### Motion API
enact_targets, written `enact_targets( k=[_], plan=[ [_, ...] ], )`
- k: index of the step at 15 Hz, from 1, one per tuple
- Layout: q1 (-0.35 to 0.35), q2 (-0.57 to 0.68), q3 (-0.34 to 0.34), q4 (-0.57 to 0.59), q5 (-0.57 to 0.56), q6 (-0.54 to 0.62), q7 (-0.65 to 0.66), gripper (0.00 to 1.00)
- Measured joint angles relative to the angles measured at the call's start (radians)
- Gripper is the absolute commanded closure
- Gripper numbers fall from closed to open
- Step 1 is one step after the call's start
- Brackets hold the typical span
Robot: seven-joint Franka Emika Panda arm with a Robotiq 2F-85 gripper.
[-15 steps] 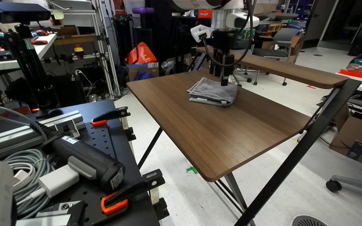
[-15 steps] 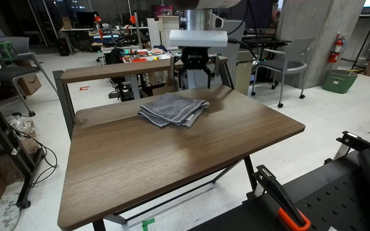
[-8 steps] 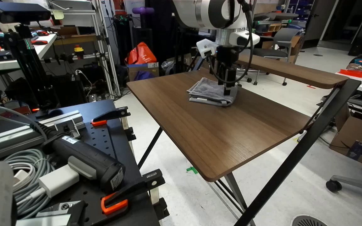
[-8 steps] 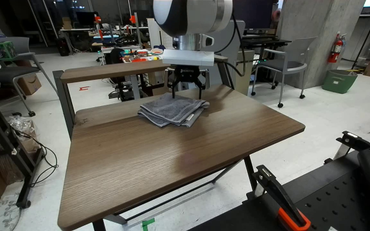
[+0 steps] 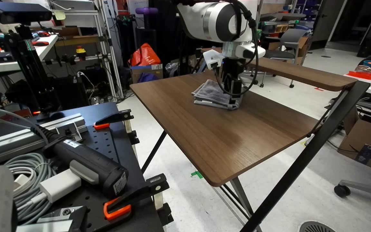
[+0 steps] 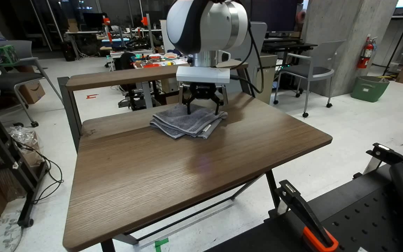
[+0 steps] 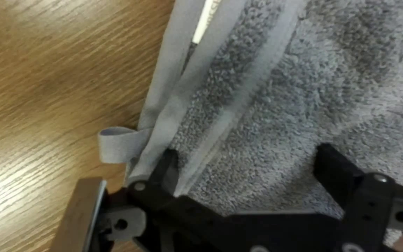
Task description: Move the grey towel slightly to the left
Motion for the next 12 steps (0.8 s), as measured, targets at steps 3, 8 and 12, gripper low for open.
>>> enact_targets(
  k=[3,8,12],
  plan=[
    [0.000,0.000,-0.006,0.000,0.000,-0.014,0.000,0.00],
    [-0.008,-0.012,-0.033,-0.033,0.000,-0.021,-0.003,0.00],
    [-0.037,-0.048,-0.054,-0.122,0.001,-0.021,-0.021,0.00]
  ],
)
